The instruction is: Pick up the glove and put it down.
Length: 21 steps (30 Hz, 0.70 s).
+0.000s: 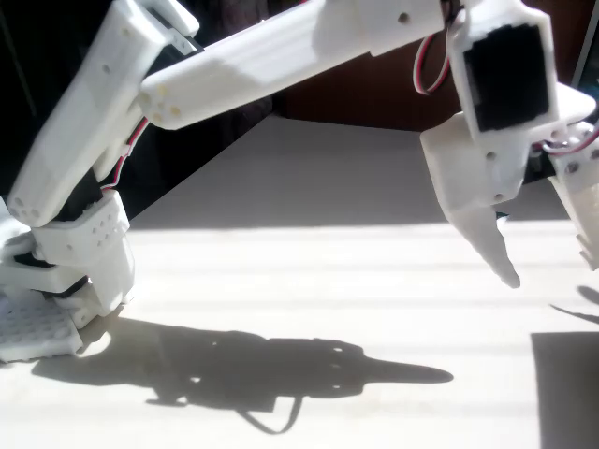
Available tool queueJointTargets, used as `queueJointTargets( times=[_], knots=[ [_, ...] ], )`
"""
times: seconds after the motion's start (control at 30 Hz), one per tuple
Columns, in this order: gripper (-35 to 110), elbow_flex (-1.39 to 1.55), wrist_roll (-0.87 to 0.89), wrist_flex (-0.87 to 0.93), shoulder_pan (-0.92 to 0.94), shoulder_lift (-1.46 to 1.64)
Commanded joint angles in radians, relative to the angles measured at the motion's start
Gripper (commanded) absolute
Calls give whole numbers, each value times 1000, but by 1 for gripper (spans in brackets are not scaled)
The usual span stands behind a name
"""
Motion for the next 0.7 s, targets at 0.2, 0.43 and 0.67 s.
queueJointTargets(
  times=[0.2,0.43,0.67],
  knots=[
    [0,-35,-6,-11,-11,9],
    [0,-35,3,-3,-9,15],
    [0,-35,6,0,-8,23]
  ],
)
